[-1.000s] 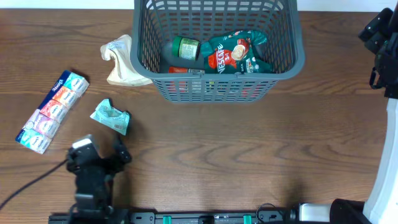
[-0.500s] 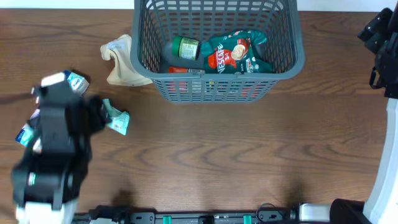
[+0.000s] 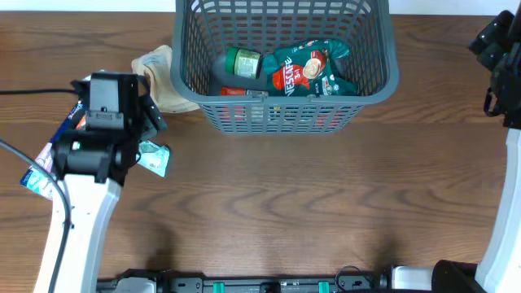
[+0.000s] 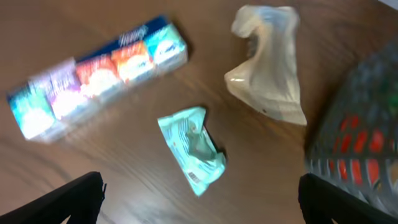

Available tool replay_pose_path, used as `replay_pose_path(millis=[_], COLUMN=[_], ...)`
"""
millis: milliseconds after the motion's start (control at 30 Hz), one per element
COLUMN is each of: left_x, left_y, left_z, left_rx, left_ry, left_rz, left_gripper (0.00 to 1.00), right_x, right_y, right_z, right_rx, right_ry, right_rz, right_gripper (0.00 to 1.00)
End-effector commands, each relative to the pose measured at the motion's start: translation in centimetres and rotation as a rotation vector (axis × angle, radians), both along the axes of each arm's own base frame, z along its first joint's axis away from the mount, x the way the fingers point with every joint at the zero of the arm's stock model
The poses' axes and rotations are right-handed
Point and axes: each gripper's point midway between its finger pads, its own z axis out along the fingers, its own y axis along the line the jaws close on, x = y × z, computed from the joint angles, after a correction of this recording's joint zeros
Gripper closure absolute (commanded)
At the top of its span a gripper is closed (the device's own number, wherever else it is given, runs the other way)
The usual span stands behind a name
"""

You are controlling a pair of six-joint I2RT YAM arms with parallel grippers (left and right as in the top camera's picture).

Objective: Pack container
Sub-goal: 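Move the left gripper down onto the pale green wrapper and grasp it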

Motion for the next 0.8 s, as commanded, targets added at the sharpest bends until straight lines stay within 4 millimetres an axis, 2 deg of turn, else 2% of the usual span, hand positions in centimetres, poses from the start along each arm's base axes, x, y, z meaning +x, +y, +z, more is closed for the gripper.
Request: replay_pose_path(millis=[0,200,400,533,767], left_x=[0.7,0.9,0.9,1.0,2.4], left_y=[0.2,0.2,0.5,1.2,2.9], left_z=[-1.1,-5.4,-9.2,-10.8,-11.7], left_rx=[-0.133,-0.193,-0.163,-0.178,-0.269], left_ry=[-0.026,0.063,0.205,0.273,0.279], left_rz=[0.217,0.386,0.401,0.366,0.248], left_gripper=[0.02,0.01,0.02,0.02,0.02], right_x=[0.0,0.0,0.0,0.0,0.0], right_y=[-0.2,-0.2,-0.2,-0.2,-0.2], right_z=[-0.1,-0.1,-0.1,-0.1,-0.1], right_rx=[0.006,0.006,0.006,0.006,0.006], right_ry=[-0.006,-0.006,-0.006,-0.006,-0.006], right_rz=[-0.018,-0.018,-0.018,-0.018,-0.018], right_gripper=[0.01,0.01,0.01,0.01,0.01])
